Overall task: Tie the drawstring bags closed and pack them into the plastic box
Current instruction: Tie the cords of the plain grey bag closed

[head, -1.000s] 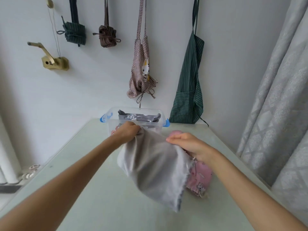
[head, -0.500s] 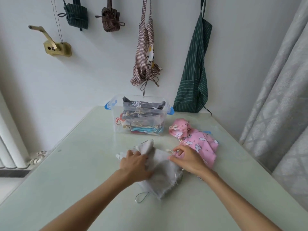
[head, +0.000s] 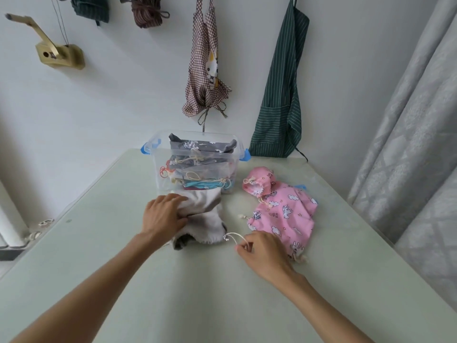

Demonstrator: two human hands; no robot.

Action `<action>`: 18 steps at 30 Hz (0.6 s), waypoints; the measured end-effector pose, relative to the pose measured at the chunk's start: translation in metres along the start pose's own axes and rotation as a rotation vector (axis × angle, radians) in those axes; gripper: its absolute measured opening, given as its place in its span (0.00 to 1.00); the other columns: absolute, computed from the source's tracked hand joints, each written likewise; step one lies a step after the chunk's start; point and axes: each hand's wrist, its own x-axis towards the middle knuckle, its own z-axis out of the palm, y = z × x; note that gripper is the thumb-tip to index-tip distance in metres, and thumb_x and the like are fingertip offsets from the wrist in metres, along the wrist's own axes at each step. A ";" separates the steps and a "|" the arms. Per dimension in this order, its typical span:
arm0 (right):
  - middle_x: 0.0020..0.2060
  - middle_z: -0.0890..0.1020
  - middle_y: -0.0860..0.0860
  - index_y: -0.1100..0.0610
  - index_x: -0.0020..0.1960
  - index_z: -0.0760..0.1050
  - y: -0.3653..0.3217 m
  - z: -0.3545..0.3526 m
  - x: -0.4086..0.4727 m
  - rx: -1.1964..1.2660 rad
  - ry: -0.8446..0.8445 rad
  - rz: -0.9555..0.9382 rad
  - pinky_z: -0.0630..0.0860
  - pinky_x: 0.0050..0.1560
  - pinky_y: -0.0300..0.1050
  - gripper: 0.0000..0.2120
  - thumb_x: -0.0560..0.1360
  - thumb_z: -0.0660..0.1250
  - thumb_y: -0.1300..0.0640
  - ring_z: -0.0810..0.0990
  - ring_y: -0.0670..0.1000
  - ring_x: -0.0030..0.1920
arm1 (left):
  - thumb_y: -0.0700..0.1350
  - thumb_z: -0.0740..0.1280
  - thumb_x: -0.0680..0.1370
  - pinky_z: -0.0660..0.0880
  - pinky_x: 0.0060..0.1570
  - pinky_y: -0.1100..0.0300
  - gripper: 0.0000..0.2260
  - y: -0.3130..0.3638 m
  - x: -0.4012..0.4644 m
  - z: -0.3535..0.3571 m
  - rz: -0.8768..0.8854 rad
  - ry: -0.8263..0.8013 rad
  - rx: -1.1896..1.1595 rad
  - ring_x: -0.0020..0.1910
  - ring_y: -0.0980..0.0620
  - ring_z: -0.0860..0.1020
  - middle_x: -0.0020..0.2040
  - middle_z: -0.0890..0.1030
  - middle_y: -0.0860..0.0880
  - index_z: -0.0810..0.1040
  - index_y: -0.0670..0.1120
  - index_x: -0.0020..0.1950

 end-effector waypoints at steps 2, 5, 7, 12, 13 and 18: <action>0.35 0.82 0.48 0.54 0.37 0.78 0.010 -0.002 -0.002 0.077 -0.030 0.071 0.70 0.37 0.42 0.11 0.73 0.65 0.48 0.78 0.51 0.39 | 0.53 0.65 0.76 0.70 0.53 0.53 0.15 -0.013 -0.014 0.000 -0.173 0.127 -0.189 0.59 0.45 0.75 0.61 0.78 0.49 0.74 0.51 0.61; 0.35 0.82 0.45 0.50 0.41 0.81 0.018 -0.003 -0.006 0.230 -0.067 0.135 0.73 0.38 0.41 0.06 0.71 0.68 0.48 0.76 0.45 0.35 | 0.58 0.62 0.77 0.73 0.47 0.55 0.12 -0.036 -0.047 0.000 -0.256 0.079 -0.263 0.53 0.48 0.77 0.55 0.80 0.52 0.74 0.52 0.56; 0.39 0.81 0.44 0.48 0.47 0.80 0.016 -0.002 -0.006 0.277 -0.039 0.159 0.74 0.41 0.42 0.07 0.70 0.70 0.48 0.75 0.43 0.36 | 0.62 0.63 0.75 0.72 0.54 0.56 0.21 -0.041 -0.070 0.001 -0.204 -0.174 -0.170 0.58 0.50 0.73 0.59 0.77 0.53 0.71 0.54 0.63; 0.62 0.70 0.49 0.49 0.71 0.64 -0.010 0.004 0.001 0.068 -0.024 -0.006 0.70 0.58 0.44 0.30 0.72 0.68 0.46 0.72 0.51 0.61 | 0.58 0.63 0.77 0.71 0.55 0.57 0.17 -0.020 -0.084 -0.001 -0.203 -0.165 -0.144 0.60 0.48 0.71 0.60 0.75 0.50 0.74 0.56 0.65; 0.63 0.71 0.50 0.50 0.69 0.66 -0.017 0.007 0.003 -0.009 -0.037 -0.029 0.70 0.59 0.46 0.27 0.74 0.66 0.44 0.71 0.53 0.63 | 0.56 0.63 0.77 0.71 0.52 0.57 0.14 -0.013 -0.085 -0.001 -0.238 -0.136 -0.197 0.58 0.48 0.73 0.57 0.77 0.50 0.76 0.55 0.61; 0.31 0.74 0.53 0.54 0.31 0.65 -0.029 0.014 0.004 0.011 -0.074 0.004 0.63 0.35 0.47 0.20 0.78 0.58 0.45 0.74 0.56 0.36 | 0.51 0.61 0.79 0.70 0.43 0.56 0.09 -0.001 -0.093 -0.005 -0.203 -0.050 -0.077 0.54 0.48 0.76 0.52 0.80 0.51 0.78 0.50 0.51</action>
